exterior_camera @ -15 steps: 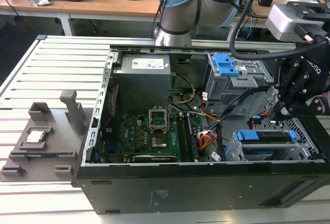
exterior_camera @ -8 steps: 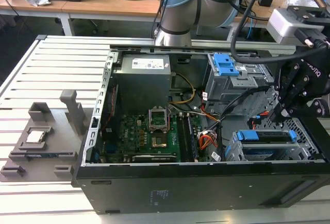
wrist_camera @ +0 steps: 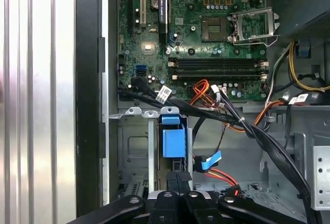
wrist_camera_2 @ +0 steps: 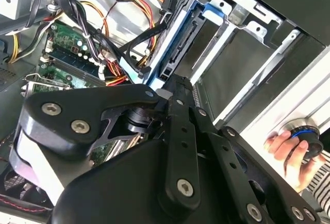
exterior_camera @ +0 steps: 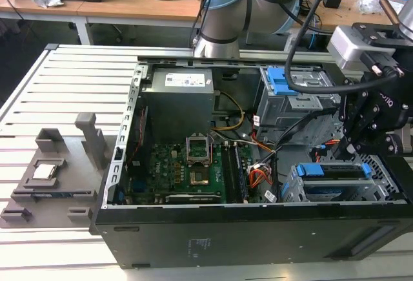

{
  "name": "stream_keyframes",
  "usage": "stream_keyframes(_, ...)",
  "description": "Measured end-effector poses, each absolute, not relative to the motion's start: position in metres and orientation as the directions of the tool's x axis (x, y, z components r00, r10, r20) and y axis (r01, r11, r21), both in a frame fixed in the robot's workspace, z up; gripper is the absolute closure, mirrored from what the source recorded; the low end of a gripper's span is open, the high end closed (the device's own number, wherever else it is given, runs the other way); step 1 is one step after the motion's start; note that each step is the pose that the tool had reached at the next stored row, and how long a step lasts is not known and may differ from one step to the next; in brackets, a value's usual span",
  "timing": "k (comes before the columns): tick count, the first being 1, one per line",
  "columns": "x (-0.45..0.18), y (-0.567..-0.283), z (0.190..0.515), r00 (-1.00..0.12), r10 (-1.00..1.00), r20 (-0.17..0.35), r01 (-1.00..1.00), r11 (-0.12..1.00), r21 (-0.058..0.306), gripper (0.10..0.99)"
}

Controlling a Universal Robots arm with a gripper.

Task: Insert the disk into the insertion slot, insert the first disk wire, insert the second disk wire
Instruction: 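Insert the disk into the insertion slot, then insert the first disk wire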

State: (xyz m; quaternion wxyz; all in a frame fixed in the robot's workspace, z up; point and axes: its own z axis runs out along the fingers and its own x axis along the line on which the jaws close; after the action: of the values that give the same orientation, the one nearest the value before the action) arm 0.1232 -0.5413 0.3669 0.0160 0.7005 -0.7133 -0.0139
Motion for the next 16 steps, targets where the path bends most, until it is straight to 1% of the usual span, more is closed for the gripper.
stream_keyframes(7,0.136,-0.541,0.364,-0.018,-1.000,0.004,-0.999,0.018,0.042,0.980)
stream_keyframes(16,0.136,-0.541,0.364,-0.018,-1.000,0.004,-0.999,0.018,0.042,0.980)
